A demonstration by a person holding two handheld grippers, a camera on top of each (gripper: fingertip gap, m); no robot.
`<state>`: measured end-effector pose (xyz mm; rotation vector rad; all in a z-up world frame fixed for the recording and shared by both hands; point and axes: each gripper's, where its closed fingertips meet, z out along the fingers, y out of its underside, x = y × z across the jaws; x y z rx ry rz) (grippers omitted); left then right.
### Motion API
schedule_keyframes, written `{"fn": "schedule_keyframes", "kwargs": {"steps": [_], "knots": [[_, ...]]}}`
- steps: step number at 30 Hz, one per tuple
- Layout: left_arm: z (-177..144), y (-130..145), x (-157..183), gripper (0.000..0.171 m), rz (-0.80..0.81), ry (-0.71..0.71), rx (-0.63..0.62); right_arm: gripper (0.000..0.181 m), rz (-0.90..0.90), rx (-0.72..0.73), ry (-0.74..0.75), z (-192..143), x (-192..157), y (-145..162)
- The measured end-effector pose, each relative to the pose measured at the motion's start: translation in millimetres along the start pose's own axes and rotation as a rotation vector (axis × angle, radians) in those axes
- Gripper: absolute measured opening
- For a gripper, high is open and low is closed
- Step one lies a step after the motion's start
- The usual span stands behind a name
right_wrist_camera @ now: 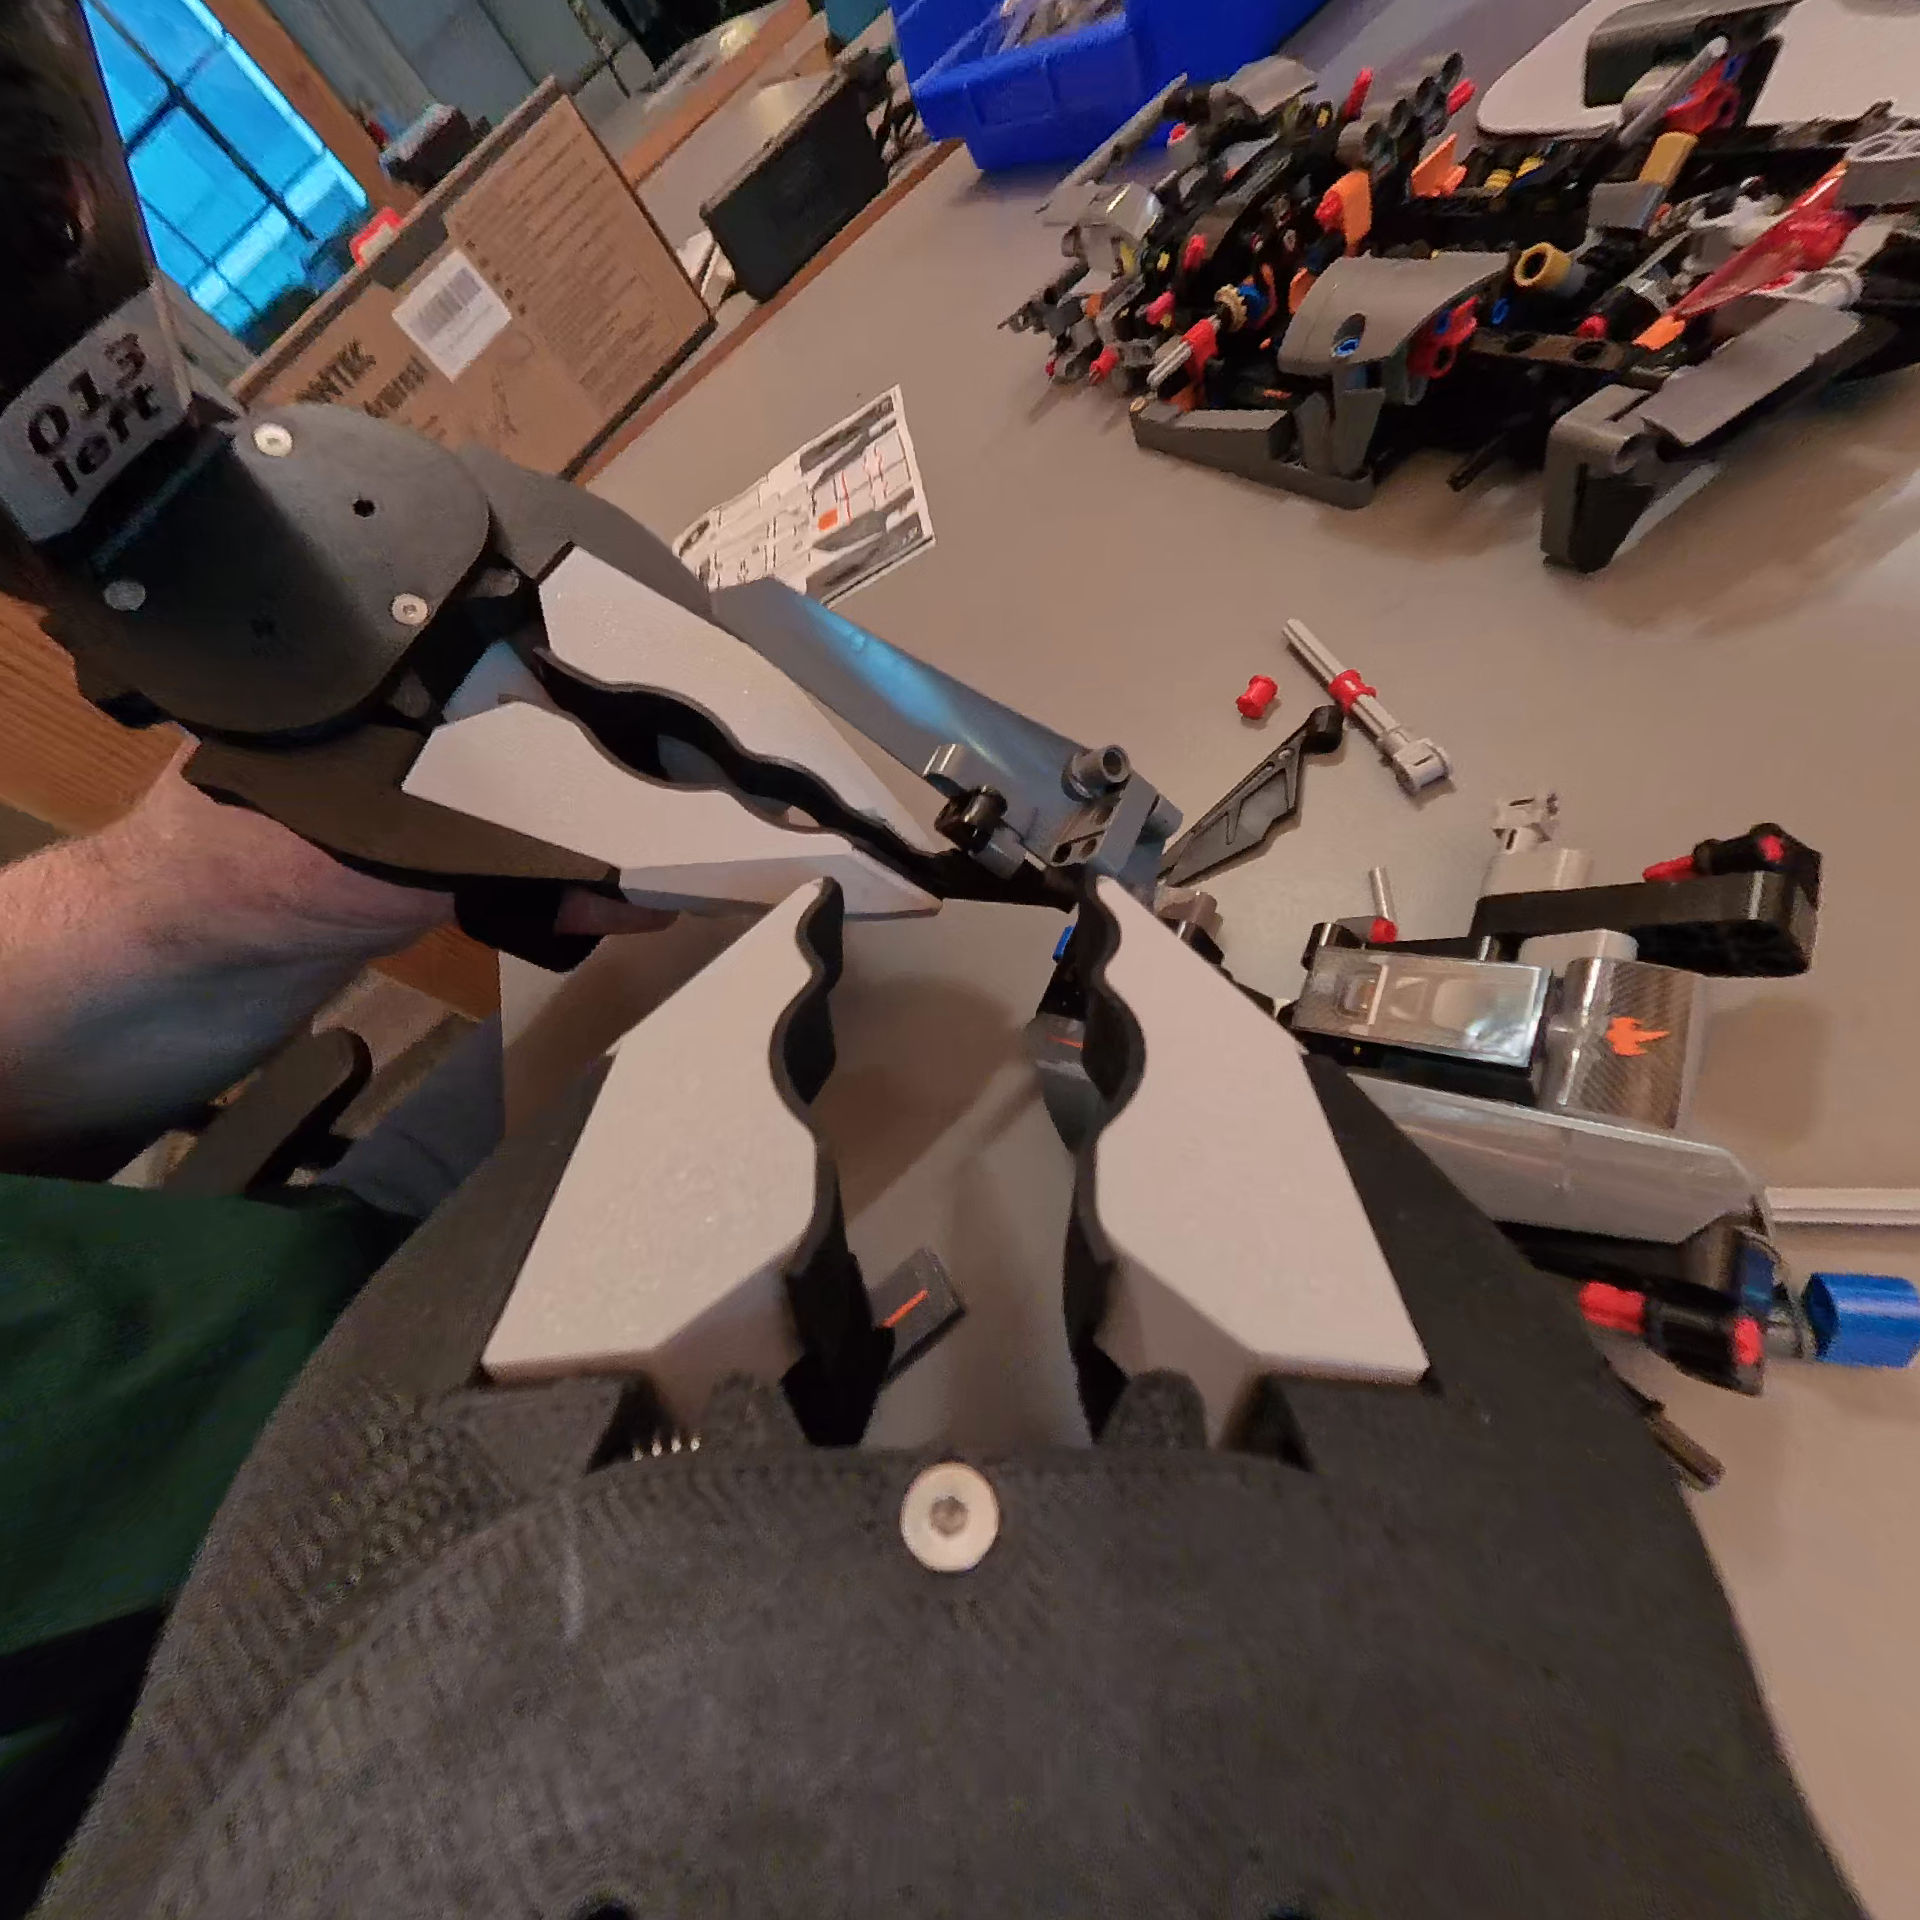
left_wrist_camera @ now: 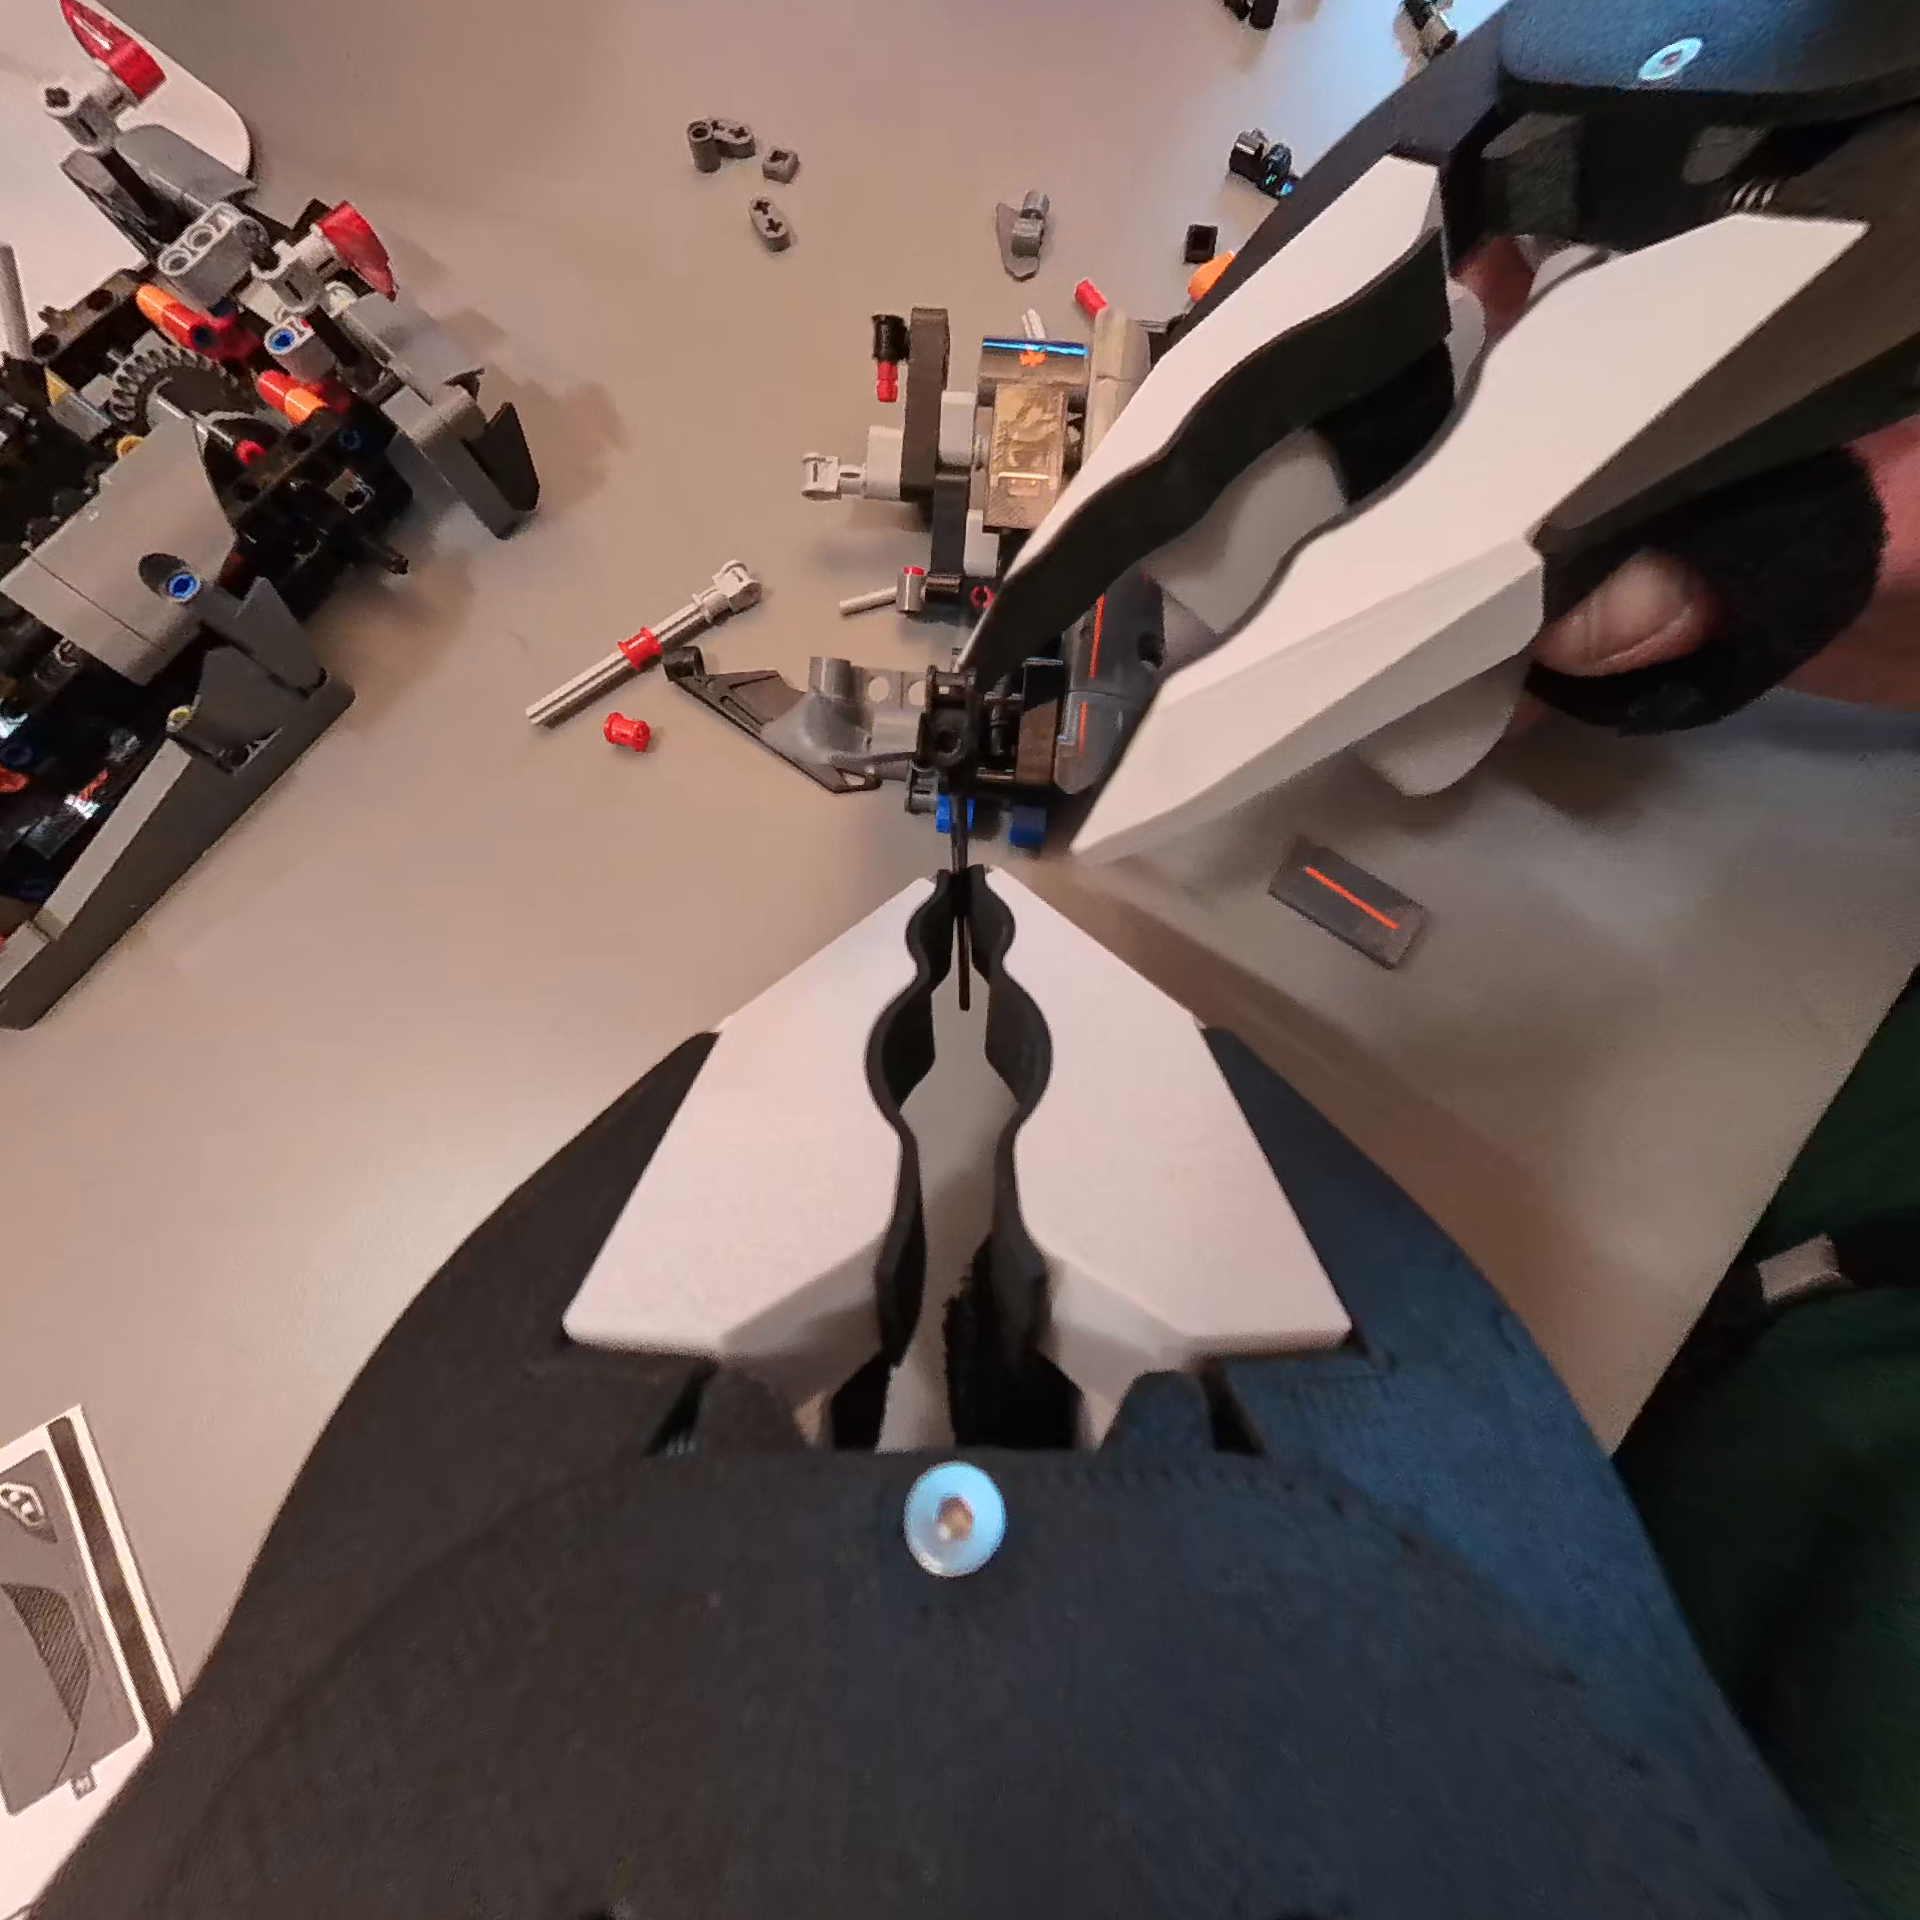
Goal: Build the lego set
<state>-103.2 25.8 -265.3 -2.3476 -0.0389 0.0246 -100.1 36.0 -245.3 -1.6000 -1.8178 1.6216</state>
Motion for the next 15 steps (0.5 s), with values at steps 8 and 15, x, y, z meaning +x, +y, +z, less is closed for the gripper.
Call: {"fn": "schedule_keyframes", "kwargs": {"steps": [8, 15], "knots": [[-1.5, -0.9, -0.3, 0.0, 0.012, 0.03, 0.0, 0.04, 0.05, 0.008, 0.034, 2.5, 4.1, 0.3], [-2.5, -1.0, -1.3, 0.0, 0.026, 0.068, 0.001, 0.039, 0.1, 0.023, 0.044, 6.6, 3.9, -0.8]]}}
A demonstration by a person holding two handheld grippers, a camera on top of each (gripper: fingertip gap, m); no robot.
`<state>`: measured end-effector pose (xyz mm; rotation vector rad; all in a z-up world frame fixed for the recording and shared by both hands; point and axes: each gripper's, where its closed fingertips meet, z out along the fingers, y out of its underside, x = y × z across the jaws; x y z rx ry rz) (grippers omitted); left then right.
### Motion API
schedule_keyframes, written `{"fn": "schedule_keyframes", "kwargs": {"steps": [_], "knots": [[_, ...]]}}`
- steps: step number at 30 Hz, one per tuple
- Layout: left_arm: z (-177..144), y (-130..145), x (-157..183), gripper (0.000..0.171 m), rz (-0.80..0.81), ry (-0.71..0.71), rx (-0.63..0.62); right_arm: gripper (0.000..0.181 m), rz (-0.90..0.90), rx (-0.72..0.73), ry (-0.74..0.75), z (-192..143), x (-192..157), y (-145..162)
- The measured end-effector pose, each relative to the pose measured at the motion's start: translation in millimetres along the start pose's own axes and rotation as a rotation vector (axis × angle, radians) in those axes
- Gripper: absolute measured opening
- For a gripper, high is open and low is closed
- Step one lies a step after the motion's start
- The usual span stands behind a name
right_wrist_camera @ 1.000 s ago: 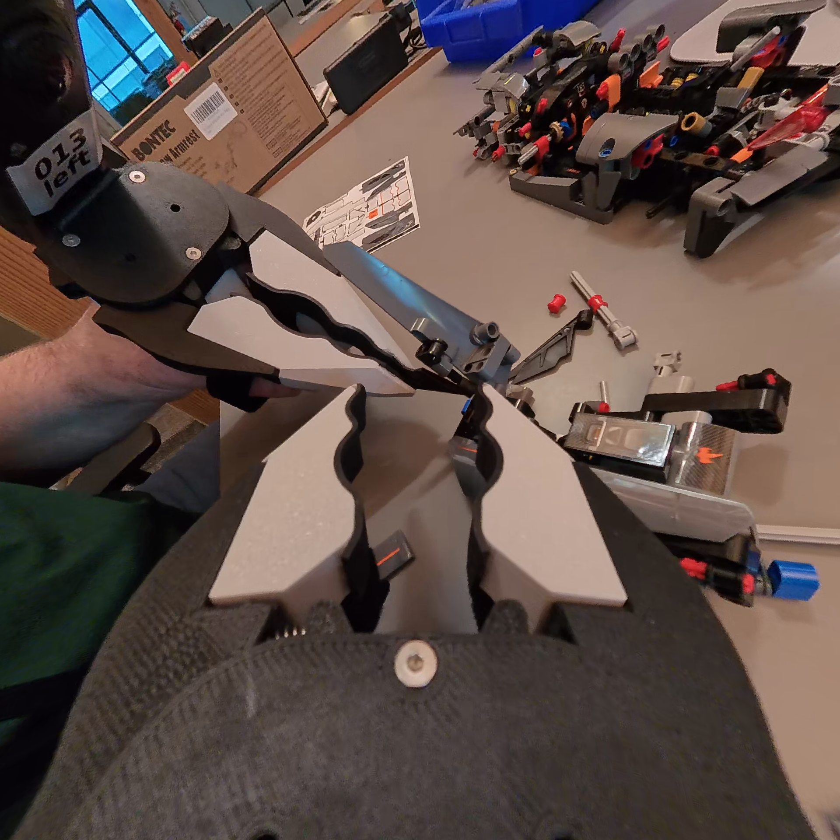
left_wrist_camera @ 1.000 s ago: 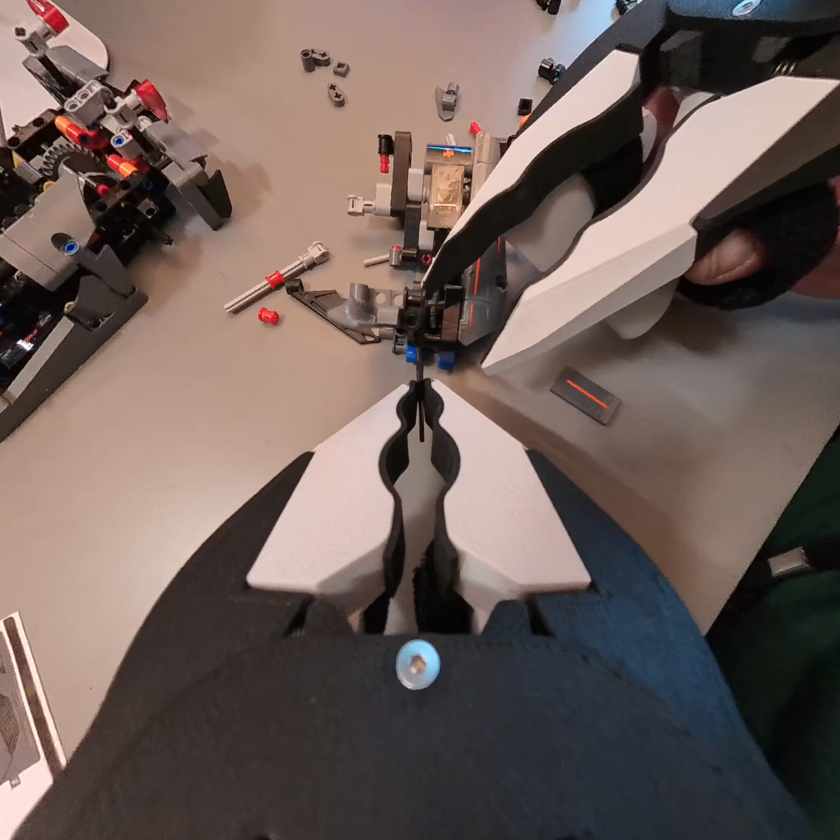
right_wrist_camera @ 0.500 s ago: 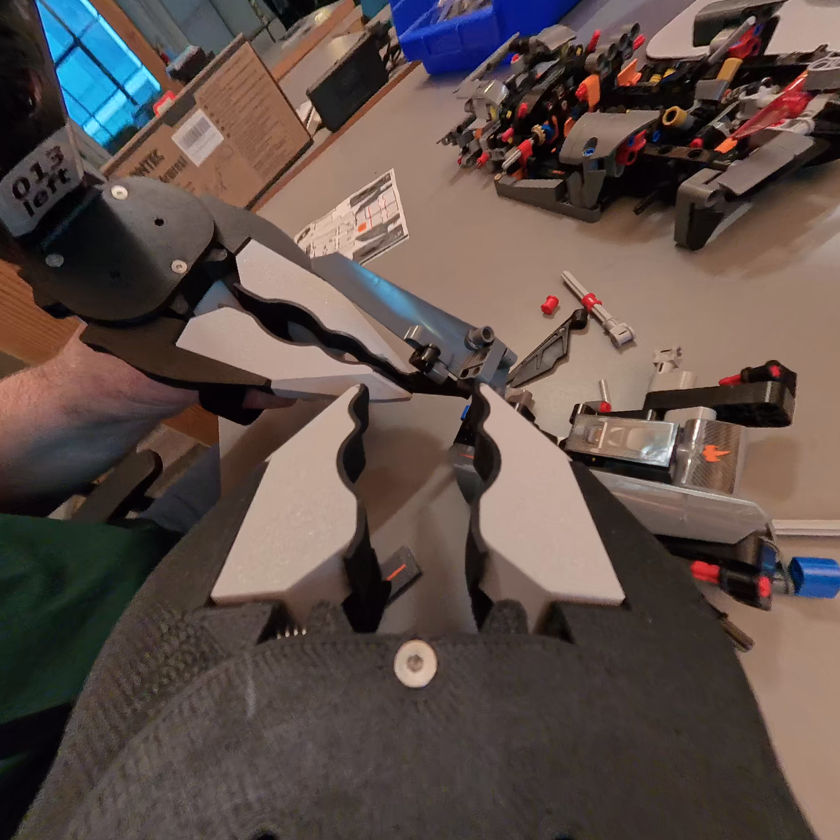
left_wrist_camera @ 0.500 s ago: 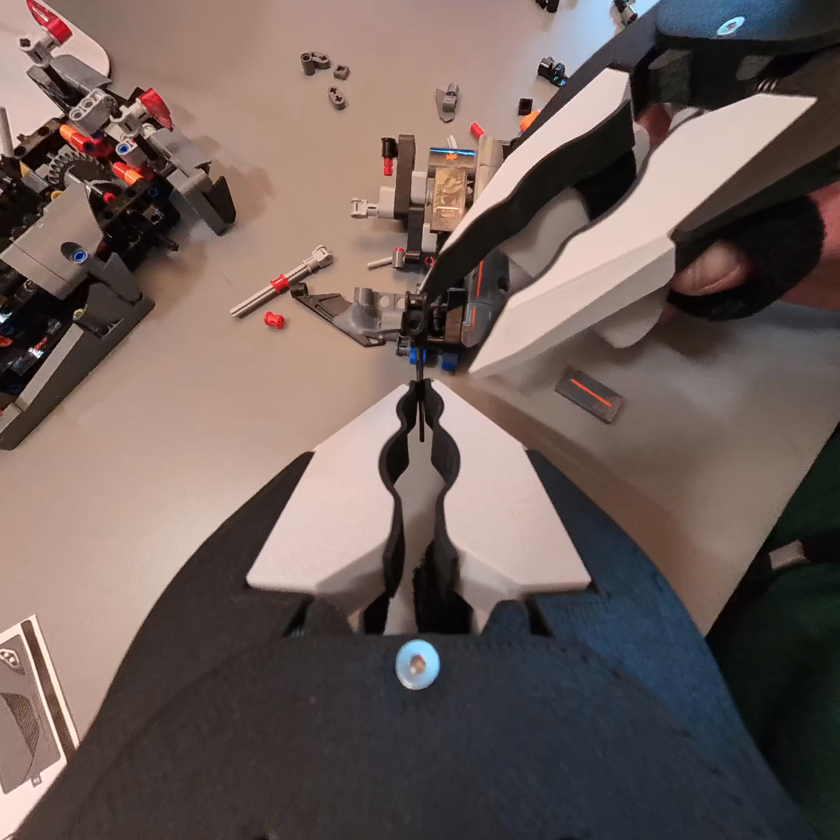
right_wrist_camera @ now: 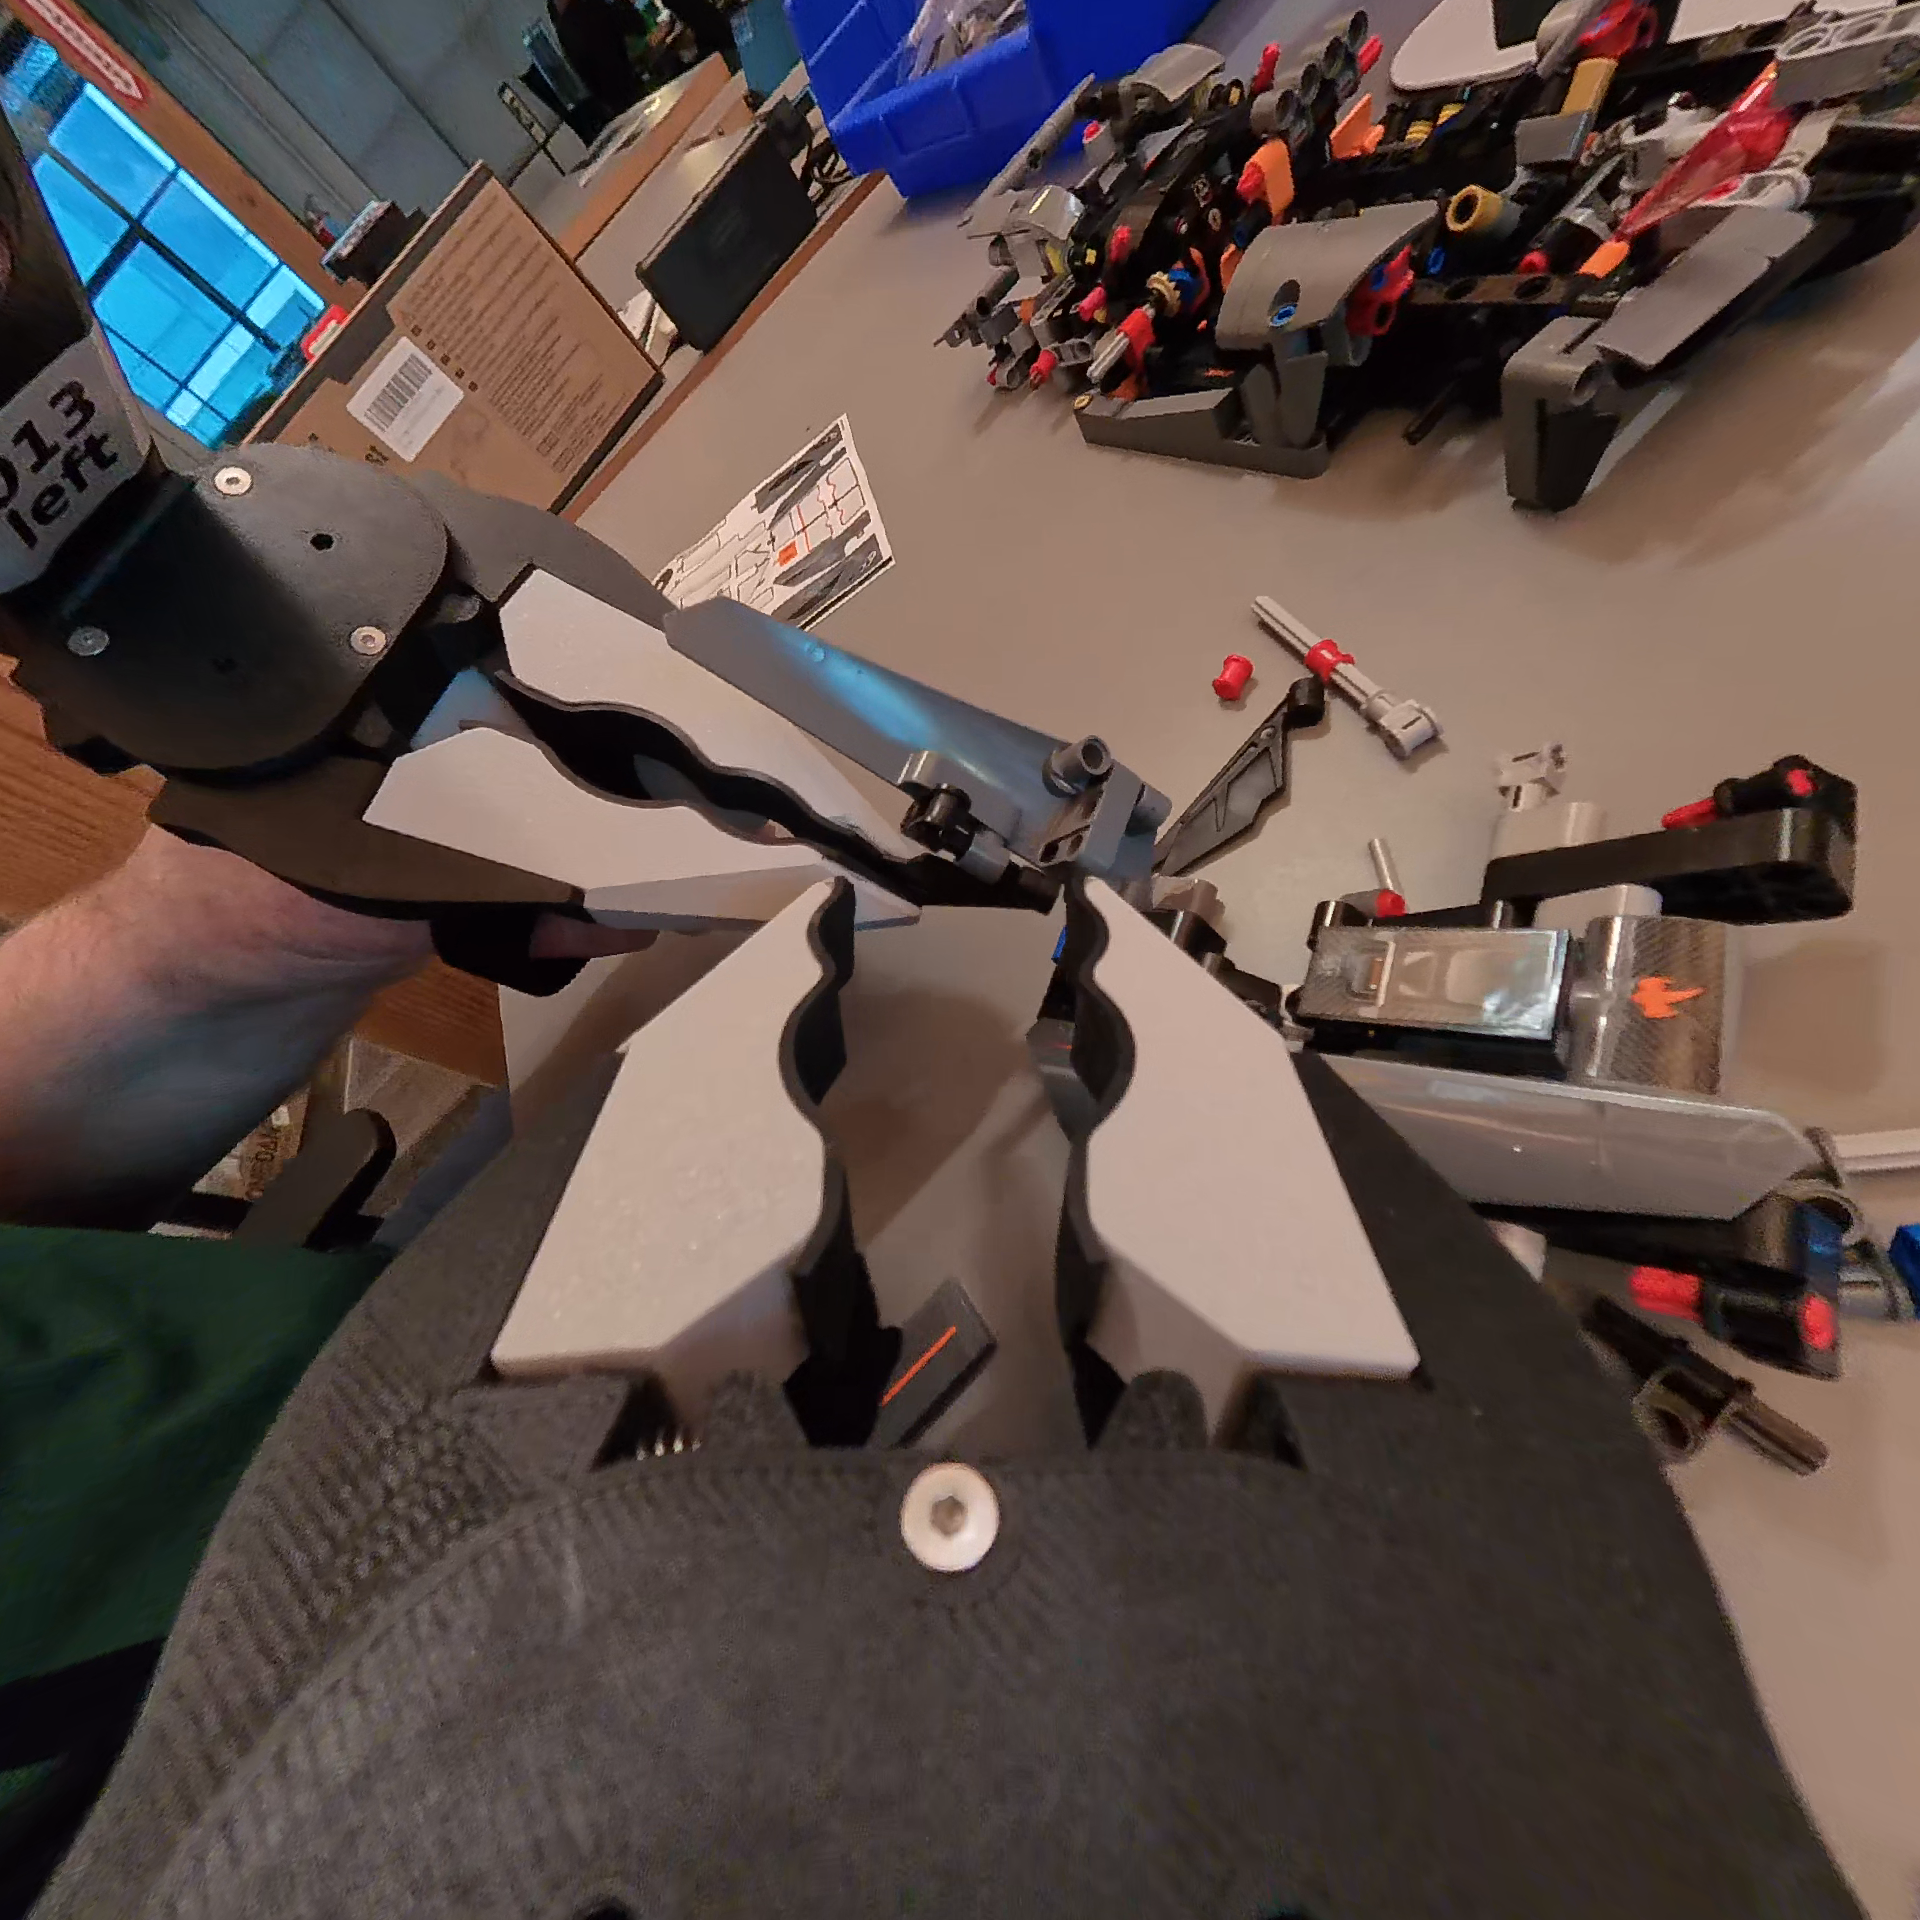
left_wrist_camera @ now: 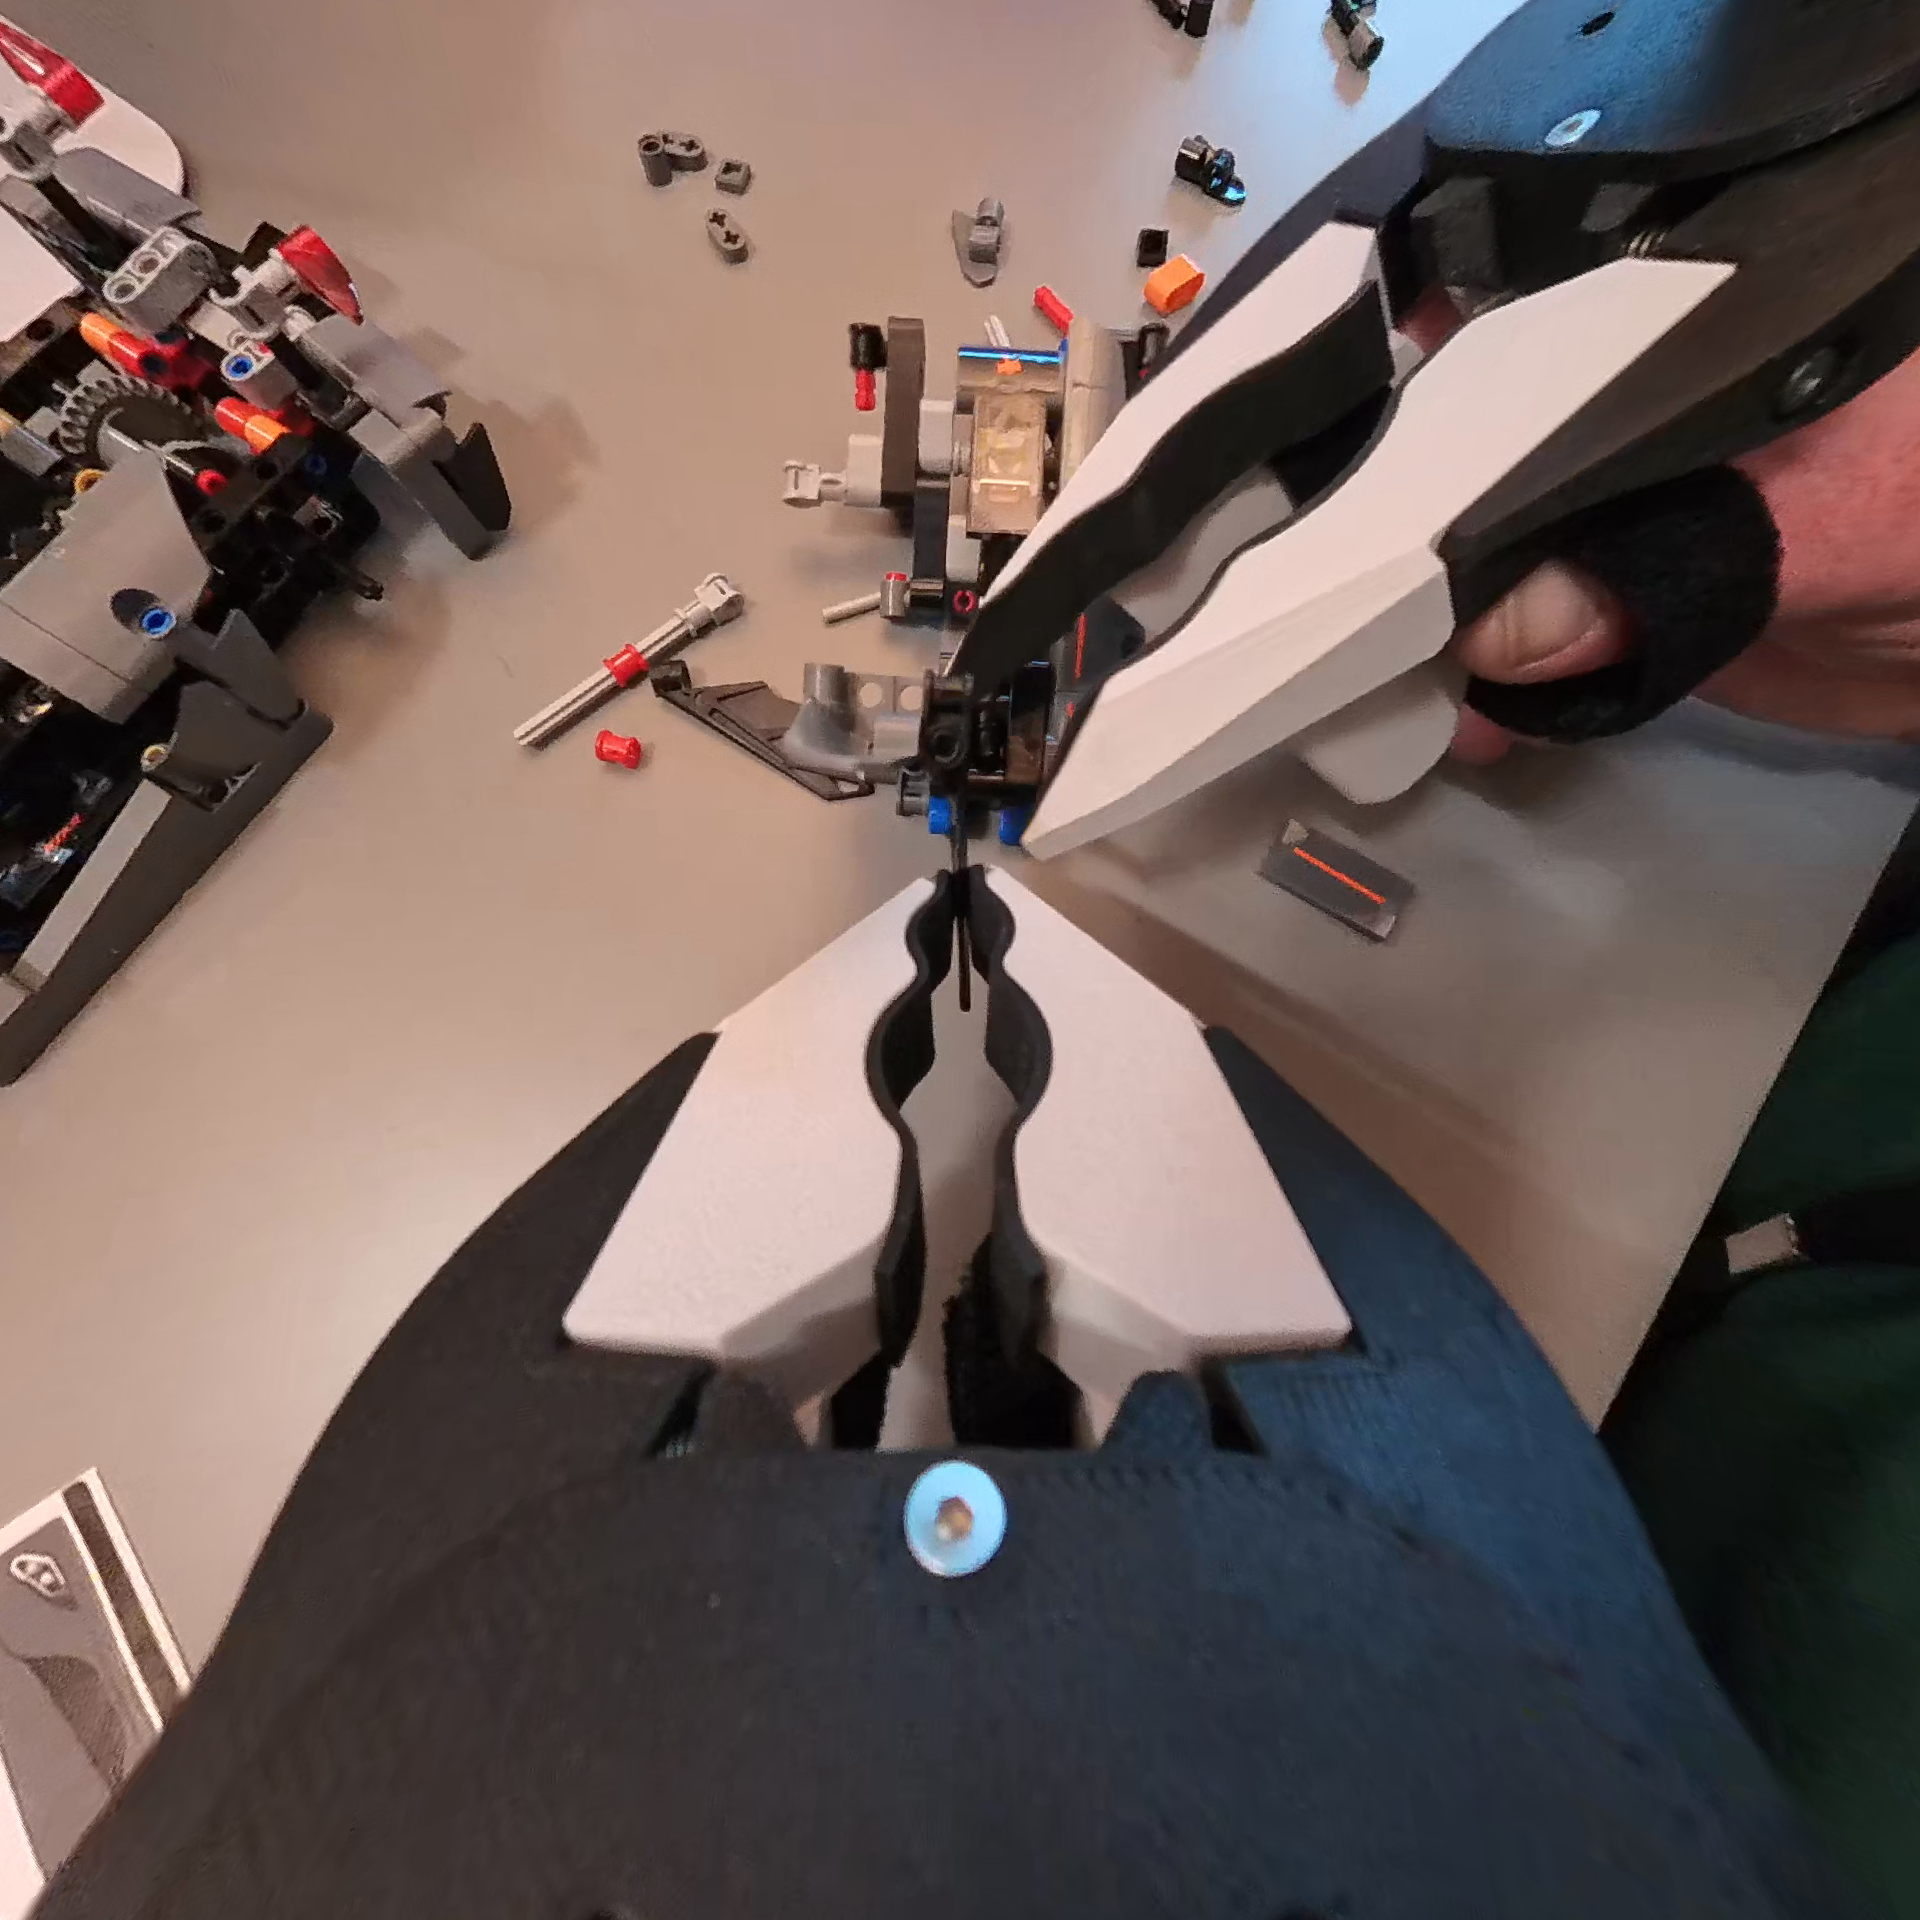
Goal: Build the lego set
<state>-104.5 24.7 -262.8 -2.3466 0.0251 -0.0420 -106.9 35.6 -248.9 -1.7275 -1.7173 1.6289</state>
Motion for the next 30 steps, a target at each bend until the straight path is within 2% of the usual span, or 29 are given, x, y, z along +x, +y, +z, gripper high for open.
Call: {"fn": "schedule_keyframes", "kwargs": {"steps": [17, 30], "knots": [[-1.6, 1.0, -7.8, 0.0, 0.05, 0.057, -0.012, 0.04, 0.122, 0.012, 0.001, 7.3, 1.2, 1.1], [-0.7, -3.7, -12.8, 0.0, 0.106, 0.079, -0.031, 0.031, 0.202, 0.041, -0.014, 10.7, 6.5, -5.0]]}}
